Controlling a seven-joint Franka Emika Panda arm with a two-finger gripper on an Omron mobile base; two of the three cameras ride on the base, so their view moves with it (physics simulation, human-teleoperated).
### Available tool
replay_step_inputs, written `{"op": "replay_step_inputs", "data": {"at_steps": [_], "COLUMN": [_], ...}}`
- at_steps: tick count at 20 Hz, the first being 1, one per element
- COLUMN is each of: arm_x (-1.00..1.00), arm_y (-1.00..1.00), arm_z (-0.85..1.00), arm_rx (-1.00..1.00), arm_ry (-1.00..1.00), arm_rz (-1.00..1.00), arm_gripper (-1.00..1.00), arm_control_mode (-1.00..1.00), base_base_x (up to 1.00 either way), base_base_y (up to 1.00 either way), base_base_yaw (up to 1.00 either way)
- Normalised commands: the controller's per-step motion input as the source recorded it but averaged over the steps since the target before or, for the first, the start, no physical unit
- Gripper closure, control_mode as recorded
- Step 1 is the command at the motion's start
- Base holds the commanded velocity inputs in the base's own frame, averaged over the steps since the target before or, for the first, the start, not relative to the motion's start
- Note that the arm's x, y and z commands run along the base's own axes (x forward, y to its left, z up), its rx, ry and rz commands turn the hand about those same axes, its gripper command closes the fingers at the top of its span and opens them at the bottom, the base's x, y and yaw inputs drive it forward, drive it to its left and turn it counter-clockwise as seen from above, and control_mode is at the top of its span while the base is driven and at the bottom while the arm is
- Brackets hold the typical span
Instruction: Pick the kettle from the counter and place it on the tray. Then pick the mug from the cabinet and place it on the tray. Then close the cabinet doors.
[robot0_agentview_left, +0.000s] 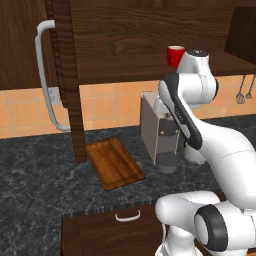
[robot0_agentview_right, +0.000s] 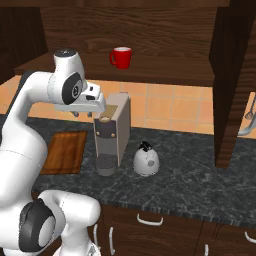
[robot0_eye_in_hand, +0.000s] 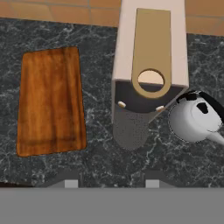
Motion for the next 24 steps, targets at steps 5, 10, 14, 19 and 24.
{"op": "replay_step_inputs", "data": {"at_steps": [5,10,14,19,24], "arm_x": [-0.12,-0.43,-0.31,-0.2,0.02], "arm_y": [-0.06,-0.39,-0.67,-0.78,-0.72], "arm_z": [-0.14,-0.2,-0.17,-0.18,-0.24], "arm_rx": [-0.05,0.0,0.0,0.02,0.0], "arm_ry": [0.01,-0.06,-0.01,-0.03,0.0], "arm_rz": [0.0,-0.01,0.0,0.02,0.01], "arm_gripper": [-1.0,-1.0,-1.0,-1.0,-1.0], "arm_control_mode": [-1.0,-1.0,-1.0,-1.0,-1.0], "base_base_x": [0.0,0.0,0.0,0.0,0.0], "base_base_y": [0.0,0.0,0.0,0.0,0.0], "base_base_yaw": [0.0,0.0,0.0,0.0,0.0]}}
